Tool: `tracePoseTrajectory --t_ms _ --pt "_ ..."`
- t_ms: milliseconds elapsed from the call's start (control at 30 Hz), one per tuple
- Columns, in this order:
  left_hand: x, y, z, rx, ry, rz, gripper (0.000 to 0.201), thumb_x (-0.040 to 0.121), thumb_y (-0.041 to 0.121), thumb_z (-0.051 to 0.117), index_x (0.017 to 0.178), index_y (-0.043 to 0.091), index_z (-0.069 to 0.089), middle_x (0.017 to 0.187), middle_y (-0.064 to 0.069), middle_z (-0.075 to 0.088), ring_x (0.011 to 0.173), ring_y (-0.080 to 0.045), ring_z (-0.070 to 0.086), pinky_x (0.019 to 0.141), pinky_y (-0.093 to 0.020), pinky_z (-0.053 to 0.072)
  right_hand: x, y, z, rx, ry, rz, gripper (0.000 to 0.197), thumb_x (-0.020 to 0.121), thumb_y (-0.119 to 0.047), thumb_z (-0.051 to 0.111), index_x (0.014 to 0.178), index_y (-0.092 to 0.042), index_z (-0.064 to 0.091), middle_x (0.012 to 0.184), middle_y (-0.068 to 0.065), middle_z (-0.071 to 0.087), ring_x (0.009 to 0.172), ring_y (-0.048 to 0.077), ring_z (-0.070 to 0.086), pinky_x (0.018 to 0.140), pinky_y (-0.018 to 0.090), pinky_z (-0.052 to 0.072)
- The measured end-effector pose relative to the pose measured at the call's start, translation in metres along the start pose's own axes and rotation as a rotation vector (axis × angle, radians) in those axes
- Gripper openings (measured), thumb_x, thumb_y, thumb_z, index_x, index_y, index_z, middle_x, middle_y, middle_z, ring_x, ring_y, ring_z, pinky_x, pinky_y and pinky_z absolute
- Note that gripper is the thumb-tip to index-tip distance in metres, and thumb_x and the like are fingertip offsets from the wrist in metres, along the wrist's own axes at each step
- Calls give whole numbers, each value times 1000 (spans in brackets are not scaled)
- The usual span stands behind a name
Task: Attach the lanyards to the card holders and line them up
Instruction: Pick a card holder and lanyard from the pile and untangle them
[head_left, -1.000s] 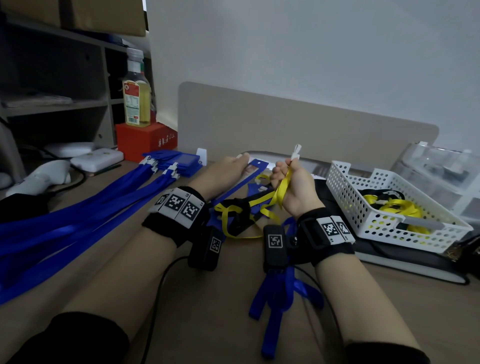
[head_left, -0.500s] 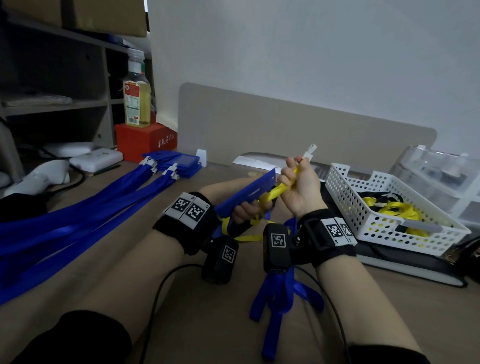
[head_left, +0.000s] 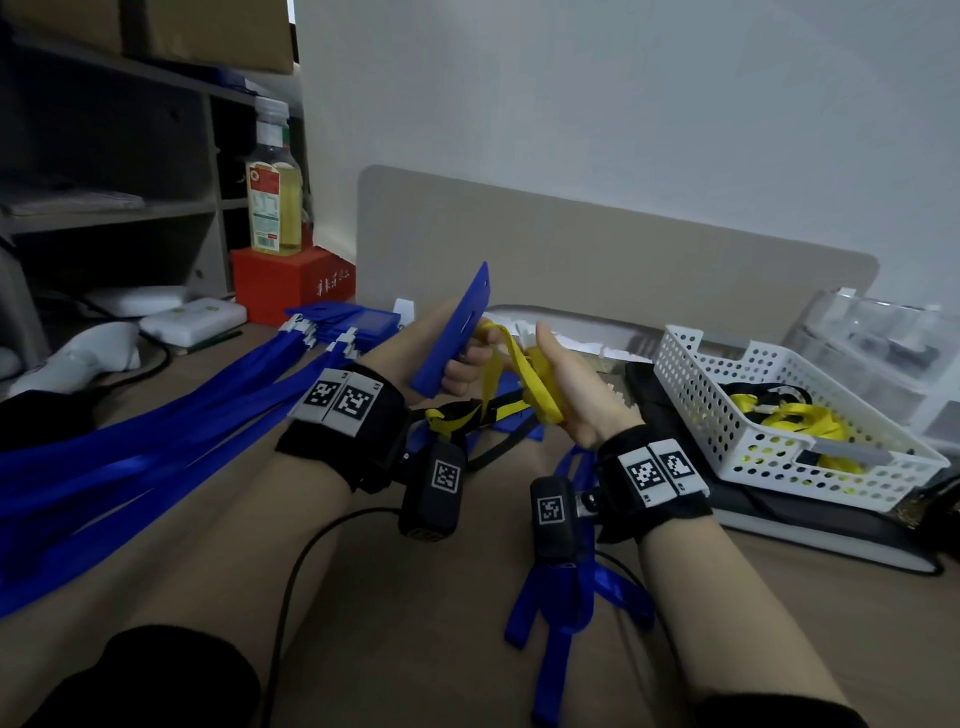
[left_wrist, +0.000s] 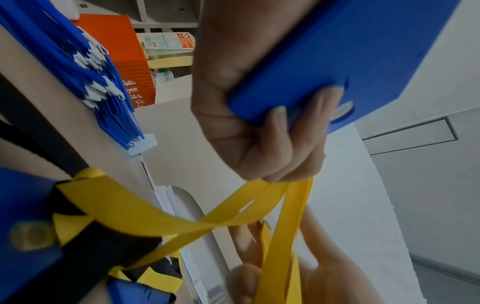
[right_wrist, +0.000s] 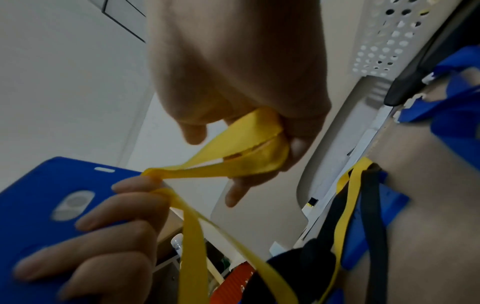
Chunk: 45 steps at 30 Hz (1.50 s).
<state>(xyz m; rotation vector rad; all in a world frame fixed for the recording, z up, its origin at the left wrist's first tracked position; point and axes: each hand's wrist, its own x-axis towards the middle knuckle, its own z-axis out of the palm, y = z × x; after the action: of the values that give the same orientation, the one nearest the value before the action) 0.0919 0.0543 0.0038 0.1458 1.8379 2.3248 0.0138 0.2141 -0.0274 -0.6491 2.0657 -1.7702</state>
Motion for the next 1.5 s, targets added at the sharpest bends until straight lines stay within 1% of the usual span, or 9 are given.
tracePoseTrajectory --t_ms 100,167,300,533,767,933,1067,1233,1500 --pt "-2 -1 3 -46 -1 16 47 102 42 24 73 12 46 55 3 45 28 -4 33 36 -16 17 -9 -4 4 -39 -128 -35 60 96 -61 21 108 -23 65 78 -10 66 51 0 54 45 15 40" --pt "-3 -1 3 -71 -9 28 45 101 41 25 77 11 48 59 2 47 30 -3 33 37 -16 17 -12 -2 6 7 -210 -98 46 98 -53 28 104 -22 62 92 -4 67 56 0 59 44 13 41" --pt "-5 0 0 -129 54 41 48 102 41 26 74 10 50 56 2 48 29 -3 33 36 -15 19 -8 5 4 38 -270 -131 28 92 -29 60 112 -10 62 87 7 64 76 12 61 73 30 49" --pt "-7 8 -3 -147 135 85 57 102 46 25 68 12 56 45 5 39 28 -5 30 35 -14 20 -7 2 -2 57 -100 -115 12 92 -18 61 80 -14 61 55 -8 49 40 3 38 35 14 26" --pt "-13 16 3 -206 114 237 69 103 42 20 51 17 59 43 6 39 29 -4 30 37 -15 20 -5 -2 -7 127 -26 -181 15 91 -17 62 102 -7 65 68 -1 59 51 5 50 46 16 38" --pt "-16 20 3 -281 118 307 71 101 47 17 48 19 54 42 7 37 29 -4 31 36 -15 21 -1 4 -11 79 92 -147 24 89 -17 65 106 0 66 106 31 63 70 17 55 49 20 39" --pt "-17 21 3 -236 138 268 70 99 50 18 46 21 54 43 7 36 29 -4 30 38 -15 18 -1 2 -13 150 133 -87 15 94 -11 54 85 -13 66 65 6 48 47 7 41 41 17 28" --pt "-15 21 8 -135 164 165 73 100 52 18 46 20 55 42 7 36 28 -5 29 37 -14 18 -3 -4 -11 265 123 3 26 99 -12 38 89 -11 62 53 -5 43 37 4 28 37 16 21" --pt "-7 6 9 32 281 31 54 99 53 28 80 13 61 46 6 36 30 -4 26 36 -14 17 -6 -13 -22 850 42 162 36 101 -18 29 69 -13 46 38 -8 30 34 7 15 43 16 9"
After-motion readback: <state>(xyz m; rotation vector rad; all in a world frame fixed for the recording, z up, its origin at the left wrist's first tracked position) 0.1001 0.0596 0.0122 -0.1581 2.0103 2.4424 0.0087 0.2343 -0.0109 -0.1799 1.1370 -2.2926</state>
